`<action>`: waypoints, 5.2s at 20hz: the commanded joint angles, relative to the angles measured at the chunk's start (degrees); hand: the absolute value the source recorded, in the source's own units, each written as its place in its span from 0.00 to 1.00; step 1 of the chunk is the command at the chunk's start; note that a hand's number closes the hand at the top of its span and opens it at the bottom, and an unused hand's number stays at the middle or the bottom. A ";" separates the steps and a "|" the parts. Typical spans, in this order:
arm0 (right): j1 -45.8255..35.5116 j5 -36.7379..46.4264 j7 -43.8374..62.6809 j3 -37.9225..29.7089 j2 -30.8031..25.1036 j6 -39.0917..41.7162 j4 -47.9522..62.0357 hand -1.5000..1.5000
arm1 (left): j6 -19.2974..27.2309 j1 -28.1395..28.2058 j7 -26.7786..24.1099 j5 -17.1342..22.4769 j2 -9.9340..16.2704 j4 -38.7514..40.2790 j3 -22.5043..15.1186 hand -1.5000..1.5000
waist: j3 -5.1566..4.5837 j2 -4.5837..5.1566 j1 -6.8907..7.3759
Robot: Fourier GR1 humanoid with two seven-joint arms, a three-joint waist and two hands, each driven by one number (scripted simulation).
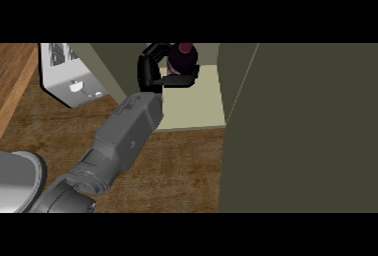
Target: Pick up the wine, place it into the cabinet and close the cabinet
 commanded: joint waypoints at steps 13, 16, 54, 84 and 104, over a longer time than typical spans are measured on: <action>0.57 -4.10 -0.04 -2.84 -0.61 0.47 -2.71 0.00 | 5.75 -0.34 1.27 -3.59 2.01 6.31 -0.50 0.00 | -0.25 0.74 -0.36; -0.80 -4.72 -0.11 -3.92 -1.31 0.94 -2.35 0.00 | 7.17 -0.28 0.75 -4.33 0.88 6.66 -0.91 0.00 | -0.25 0.82 -0.62; 3.01 -2.98 -2.20 -0.31 0.06 1.50 -2.10 0.00 | -8.34 6.40 -6.30 0.44 0.03 1.97 -1.20 0.00 | -0.23 -0.26 0.62; 1.82 0.07 2.50 -0.13 -0.86 -2.84 -5.49 0.00 | 20.79 43.97 5.46 9.46 2.69 -62.74 -45.01 0.00 | -0.21 -1.06 4.16; 2.89 -7.70 7.45 -0.13 -1.56 -0.25 -8.51 0.00 | 23.01 65.01 9.90 -0.82 15.44 -91.10 -50.80 0.00 | -0.23 -0.83 3.44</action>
